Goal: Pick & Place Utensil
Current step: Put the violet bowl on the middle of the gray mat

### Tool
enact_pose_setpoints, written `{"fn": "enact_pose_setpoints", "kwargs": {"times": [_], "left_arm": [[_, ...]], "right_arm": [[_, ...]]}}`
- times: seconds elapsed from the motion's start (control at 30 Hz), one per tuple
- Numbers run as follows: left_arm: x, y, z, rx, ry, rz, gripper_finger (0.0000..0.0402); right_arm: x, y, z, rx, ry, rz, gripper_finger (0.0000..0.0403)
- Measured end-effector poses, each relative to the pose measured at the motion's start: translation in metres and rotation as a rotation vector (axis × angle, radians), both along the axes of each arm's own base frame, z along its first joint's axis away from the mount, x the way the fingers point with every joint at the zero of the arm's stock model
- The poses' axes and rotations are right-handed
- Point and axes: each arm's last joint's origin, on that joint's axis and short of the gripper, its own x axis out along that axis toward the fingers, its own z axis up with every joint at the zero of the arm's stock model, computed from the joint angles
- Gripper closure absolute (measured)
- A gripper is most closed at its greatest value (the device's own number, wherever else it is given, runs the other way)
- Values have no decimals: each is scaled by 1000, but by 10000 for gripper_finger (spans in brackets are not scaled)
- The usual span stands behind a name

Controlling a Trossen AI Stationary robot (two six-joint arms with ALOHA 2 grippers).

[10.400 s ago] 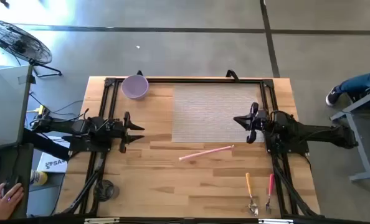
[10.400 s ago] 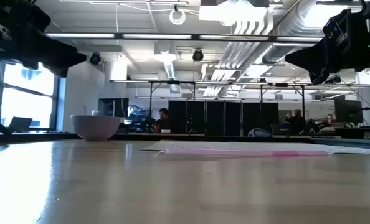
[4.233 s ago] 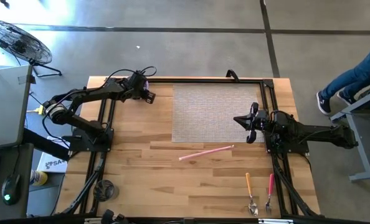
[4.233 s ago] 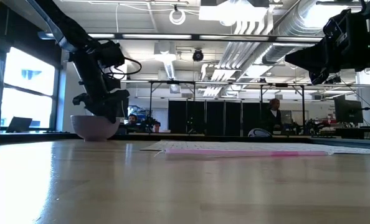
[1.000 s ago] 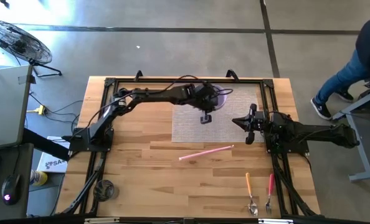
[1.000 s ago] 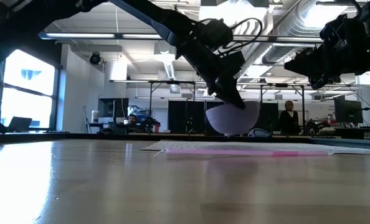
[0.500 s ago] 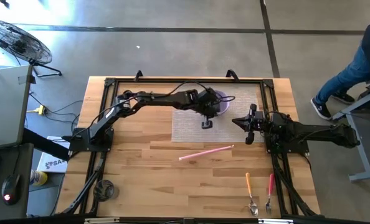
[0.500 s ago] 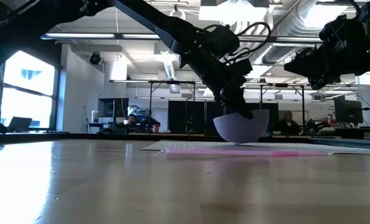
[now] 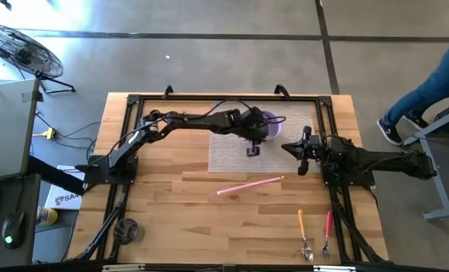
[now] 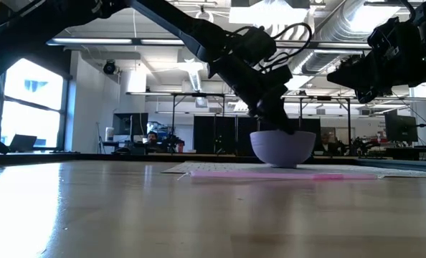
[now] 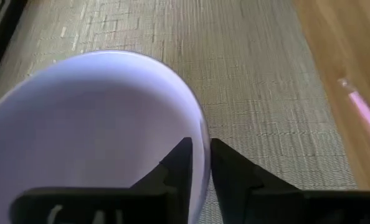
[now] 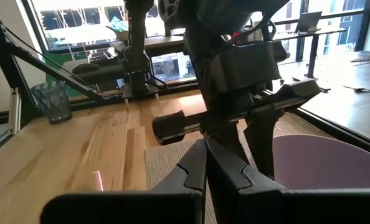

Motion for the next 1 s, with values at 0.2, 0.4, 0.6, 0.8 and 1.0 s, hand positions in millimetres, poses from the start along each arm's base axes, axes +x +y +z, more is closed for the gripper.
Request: {"fn": "enact_pose_setpoints", "kwargs": {"times": [0.2, 0.4, 0.6, 0.8, 1.0], "left_arm": [[0, 1, 0, -12, -5, 40, 278], [-14, 2, 42, 23, -54, 46, 231], [-43, 16, 82, 22, -24, 73, 225], [-63, 40, 67, -43, 110, 109, 225], [-75, 63, 26, -142, 76, 122, 224]], "right_arm": [[0, 0, 0, 0, 0, 0, 399], [0, 0, 0, 0, 0, 0, 401], [0, 0, 0, 0, 0, 0, 398], [0, 0, 0, 0, 0, 0, 402], [0, 0, 0, 0, 0, 0, 399]]}}
